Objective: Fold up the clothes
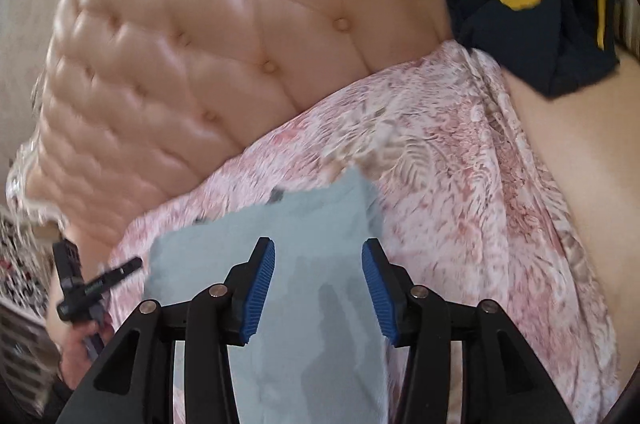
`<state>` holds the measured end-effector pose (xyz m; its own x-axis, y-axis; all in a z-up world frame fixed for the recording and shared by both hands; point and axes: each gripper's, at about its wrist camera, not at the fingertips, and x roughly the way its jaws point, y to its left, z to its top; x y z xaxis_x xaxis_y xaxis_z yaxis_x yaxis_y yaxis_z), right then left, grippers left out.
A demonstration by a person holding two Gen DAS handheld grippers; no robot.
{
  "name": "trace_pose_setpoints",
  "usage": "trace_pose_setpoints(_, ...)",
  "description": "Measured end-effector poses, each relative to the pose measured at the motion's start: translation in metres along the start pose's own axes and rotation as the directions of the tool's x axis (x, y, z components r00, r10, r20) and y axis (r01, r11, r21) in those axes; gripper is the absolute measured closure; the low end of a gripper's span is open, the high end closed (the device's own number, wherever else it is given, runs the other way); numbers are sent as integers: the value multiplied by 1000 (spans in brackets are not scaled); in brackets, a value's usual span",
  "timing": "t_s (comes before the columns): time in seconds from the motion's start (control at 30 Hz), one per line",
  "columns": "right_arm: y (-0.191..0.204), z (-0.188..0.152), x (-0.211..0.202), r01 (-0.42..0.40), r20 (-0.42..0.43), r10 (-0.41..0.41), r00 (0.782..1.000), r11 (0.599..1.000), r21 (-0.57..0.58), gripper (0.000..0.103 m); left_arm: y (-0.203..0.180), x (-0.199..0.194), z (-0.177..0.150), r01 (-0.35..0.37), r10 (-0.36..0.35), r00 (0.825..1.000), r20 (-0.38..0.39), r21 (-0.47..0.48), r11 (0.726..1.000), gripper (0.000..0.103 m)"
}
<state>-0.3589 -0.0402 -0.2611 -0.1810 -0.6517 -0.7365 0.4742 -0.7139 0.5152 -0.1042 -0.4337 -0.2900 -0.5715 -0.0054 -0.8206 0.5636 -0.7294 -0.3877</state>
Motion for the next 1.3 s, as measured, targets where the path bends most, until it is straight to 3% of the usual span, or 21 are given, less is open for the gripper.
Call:
trace_pose_setpoints(0.07, -7, 3, 15, 18, -37, -18, 999, 1000, 8, 55, 1, 11, 1, 2, -2, 1000, -30, -13, 1000, 60)
trace_pose_setpoints(0.1, -9, 4, 20, 36, -47, -35, 998, 999, 11, 55, 1, 14, 1, -7, 7, 999, -38, -8, 1000, 80)
trace_pose_setpoints(0.2, -10, 2, 31, 71, -70, -71, 995, 997, -13, 59, 2, 22, 1, -22, 22, 998, -52, 3, 1000, 88)
trace_pose_setpoints(0.3, -11, -1, 41, 110, -87, -113, 990, 993, -41, 88, 1, 25, 0, -33, 33, 998, -54, -3, 999, 88)
trace_pose_setpoints(0.4, -19, -4, 44, 147, -89, -149, 985, 989, -22, 93, 0, 25, -1, -44, 43, 998, -55, -5, 999, 88)
trace_pose_setpoints(0.67, -15, -9, 53, 219, -83, -226, 971, 972, -83, 94, 2, 29, 1, -71, 71, 996, -58, -3, 997, 88)
trace_pose_setpoints(0.97, -13, -9, 52, 241, -65, -248, 967, 965, -104, 95, 2, 27, 1, -78, 78, 994, -72, 3, 997, 88)
trace_pose_setpoints(1.03, -12, -8, 48, 241, -52, -247, 968, 965, -108, 95, 4, 22, 2, -71, 71, 995, -67, -7, 997, 79)
trace_pose_setpoints(1.1, -14, -7, 32, 258, -15, -261, 965, 962, -86, 88, 12, 7, 2, -50, 49, 998, -35, -48, 998, 67)
trace_pose_setpoints(1.2, -16, 1, -7, 298, 59, -295, 954, 954, -43, 88, 22, -27, -6, -28, 30, 999, 32, -72, 997, 66)
trace_pose_setpoints(1.3, -14, -5, -57, 260, 145, -260, 955, 965, 24, 85, 11, -71, -45, -81, 72, 990, 123, 74, 994, 66)
